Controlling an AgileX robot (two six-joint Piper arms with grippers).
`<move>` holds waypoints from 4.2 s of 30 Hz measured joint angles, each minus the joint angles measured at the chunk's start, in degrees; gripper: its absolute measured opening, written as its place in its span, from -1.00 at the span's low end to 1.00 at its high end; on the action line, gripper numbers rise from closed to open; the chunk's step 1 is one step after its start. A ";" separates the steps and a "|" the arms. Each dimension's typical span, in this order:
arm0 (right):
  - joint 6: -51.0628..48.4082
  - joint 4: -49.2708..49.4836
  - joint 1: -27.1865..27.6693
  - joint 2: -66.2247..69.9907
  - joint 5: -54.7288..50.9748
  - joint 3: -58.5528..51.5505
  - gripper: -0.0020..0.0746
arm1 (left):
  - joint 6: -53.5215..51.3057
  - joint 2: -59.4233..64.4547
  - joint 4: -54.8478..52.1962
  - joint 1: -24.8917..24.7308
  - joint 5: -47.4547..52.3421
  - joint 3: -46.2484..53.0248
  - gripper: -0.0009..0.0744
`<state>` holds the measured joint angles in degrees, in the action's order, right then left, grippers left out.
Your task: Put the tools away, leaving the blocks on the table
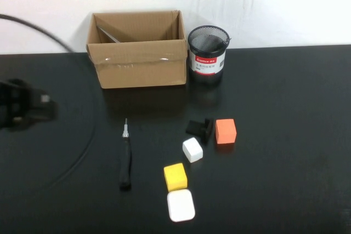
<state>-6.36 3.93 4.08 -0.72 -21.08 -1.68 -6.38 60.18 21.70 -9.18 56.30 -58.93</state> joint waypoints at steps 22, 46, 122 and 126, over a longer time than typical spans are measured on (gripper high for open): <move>0.00 0.00 0.00 0.00 0.00 0.00 -0.97 | 12.40 47.54 -9.68 -13.22 -5.00 -17.19 -0.06; 0.00 0.00 0.00 0.00 0.00 0.00 -0.97 | 0.31 45.04 -10.55 -13.22 -11.56 -27.57 -0.57; 0.00 0.05 0.00 0.00 0.00 0.00 -0.97 | 1.69 59.37 -22.90 -23.32 -68.72 -42.37 -0.37; 0.00 0.05 0.00 0.00 0.00 0.00 -0.97 | 0.21 52.48 -22.90 -22.97 -59.56 -42.37 -0.47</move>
<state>-6.36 3.98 4.08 -0.72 -21.08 -1.68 -6.17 112.66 -1.20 -32.15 -3.26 -101.30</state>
